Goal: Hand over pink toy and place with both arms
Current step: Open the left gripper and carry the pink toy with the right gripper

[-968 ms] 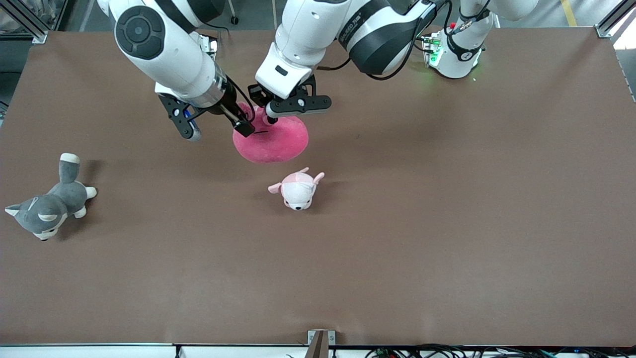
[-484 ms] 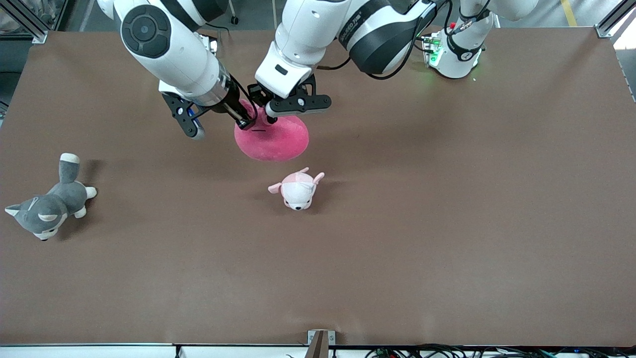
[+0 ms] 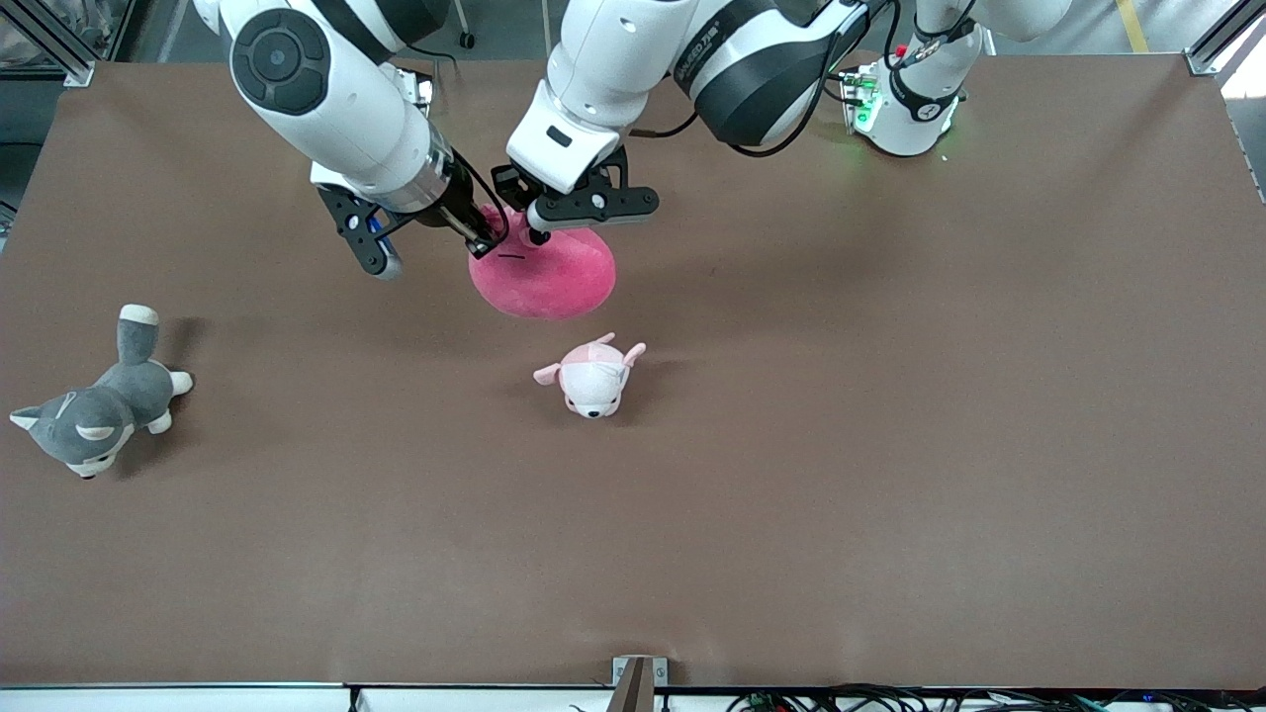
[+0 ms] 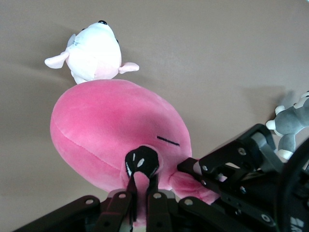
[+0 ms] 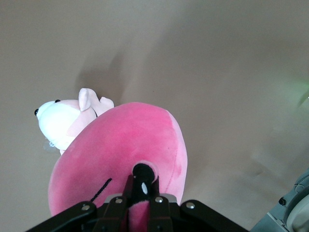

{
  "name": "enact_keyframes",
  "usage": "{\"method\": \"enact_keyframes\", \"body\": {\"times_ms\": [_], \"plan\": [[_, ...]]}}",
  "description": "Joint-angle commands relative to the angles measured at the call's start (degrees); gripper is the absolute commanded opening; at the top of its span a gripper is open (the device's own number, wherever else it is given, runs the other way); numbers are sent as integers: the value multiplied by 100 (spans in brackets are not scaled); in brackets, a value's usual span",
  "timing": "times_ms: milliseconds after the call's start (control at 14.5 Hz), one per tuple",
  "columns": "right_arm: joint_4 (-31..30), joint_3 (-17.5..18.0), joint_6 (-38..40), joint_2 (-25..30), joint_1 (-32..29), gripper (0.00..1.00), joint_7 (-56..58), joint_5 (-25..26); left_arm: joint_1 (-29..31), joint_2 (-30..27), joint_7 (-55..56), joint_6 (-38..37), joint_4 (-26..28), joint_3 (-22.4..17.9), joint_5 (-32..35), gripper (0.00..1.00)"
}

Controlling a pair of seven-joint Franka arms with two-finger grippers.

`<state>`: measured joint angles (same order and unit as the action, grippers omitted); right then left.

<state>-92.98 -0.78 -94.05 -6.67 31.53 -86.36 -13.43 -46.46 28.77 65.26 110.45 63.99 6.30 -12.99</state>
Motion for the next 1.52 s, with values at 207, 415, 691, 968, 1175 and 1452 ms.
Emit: {"method": "enact_keyframes", "body": {"times_ms": [207, 415, 691, 968, 1175, 1452], "plan": [[-185, -37, -52, 175, -24, 1, -30, -108, -56, -205, 304, 12, -88, -94, 120, 100], [-220, -54, -61, 175, -154, 1, 66, -46, -56, -442, 330, -32, -53, -50, 341, 100], [-886, -63, -534, 193, -856, 1, 1267, -11, 14, -881, 304, -329, -36, -50, 367, 100], [-1625, -63, -1193, 184, -1621, 1, 2306, -11, 285, -1329, 59, -1269, -18, -94, 376, 100], [-2065, -63, -1554, 184, -2140, 2, 3219, -11, 742, -1690, -686, -2147, 8, -85, 367, 100], [-2346, -63, -1949, 114, -2616, 2, 4161, -11, 1471, -2103, -1908, -3106, 96, -85, 376, 100]]}}
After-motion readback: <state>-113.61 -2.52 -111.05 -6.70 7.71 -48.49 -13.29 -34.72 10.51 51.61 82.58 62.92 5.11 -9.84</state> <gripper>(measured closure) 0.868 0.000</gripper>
